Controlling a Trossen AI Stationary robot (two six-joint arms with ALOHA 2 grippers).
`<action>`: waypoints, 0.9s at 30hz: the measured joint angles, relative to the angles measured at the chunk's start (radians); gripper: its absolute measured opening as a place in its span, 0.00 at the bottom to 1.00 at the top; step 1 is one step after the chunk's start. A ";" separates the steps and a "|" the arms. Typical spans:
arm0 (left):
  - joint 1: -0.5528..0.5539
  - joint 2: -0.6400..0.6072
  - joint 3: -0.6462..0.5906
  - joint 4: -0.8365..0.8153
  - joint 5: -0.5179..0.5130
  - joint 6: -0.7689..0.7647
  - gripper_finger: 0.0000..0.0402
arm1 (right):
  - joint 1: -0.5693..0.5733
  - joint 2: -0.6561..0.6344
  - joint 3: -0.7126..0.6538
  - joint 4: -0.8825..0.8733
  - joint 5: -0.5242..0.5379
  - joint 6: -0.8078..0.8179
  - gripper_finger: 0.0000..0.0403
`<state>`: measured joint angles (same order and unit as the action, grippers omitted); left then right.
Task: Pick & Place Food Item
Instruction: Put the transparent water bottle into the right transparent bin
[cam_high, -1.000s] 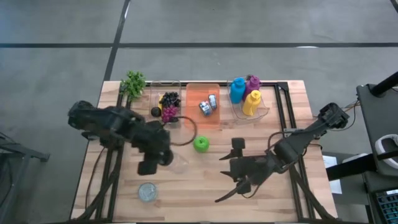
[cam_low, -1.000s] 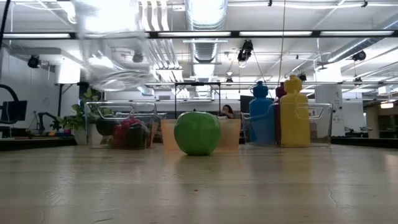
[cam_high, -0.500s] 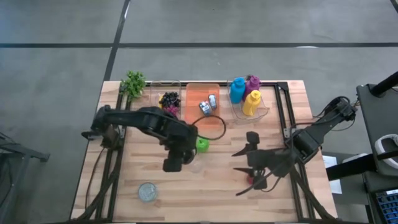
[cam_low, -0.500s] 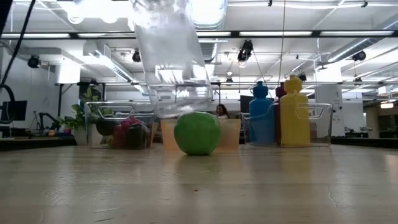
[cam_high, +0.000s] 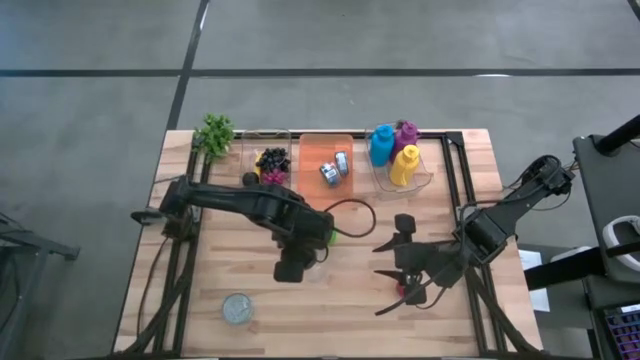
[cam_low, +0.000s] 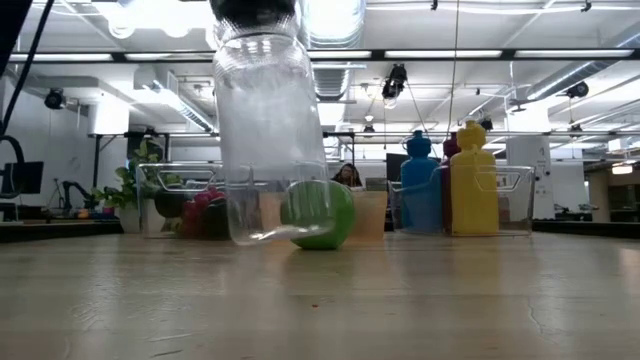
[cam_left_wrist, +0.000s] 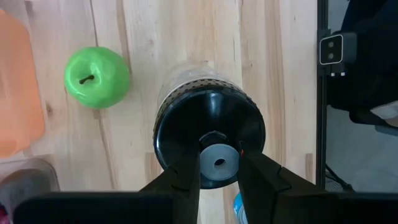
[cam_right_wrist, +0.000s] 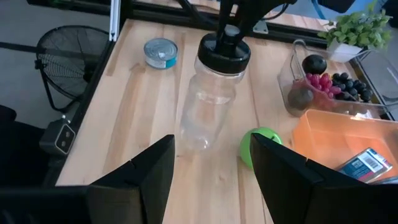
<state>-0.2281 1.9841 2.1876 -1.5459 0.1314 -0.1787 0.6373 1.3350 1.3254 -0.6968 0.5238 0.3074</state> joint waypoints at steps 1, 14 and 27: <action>0.000 0.004 0.000 0.000 0.000 0.000 0.20 | 0.000 0.000 -0.002 -0.001 0.000 0.000 0.51; 0.001 0.017 -0.020 0.030 0.030 -0.004 0.20 | 0.002 0.002 -0.006 0.008 0.001 -0.004 0.51; 0.003 0.017 -0.022 0.056 0.030 -0.008 0.33 | 0.002 0.002 -0.006 0.025 0.001 -0.023 0.51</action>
<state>-0.2253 2.0006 2.1654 -1.4894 0.1617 -0.1862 0.6392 1.3365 1.3197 -0.6716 0.5243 0.2844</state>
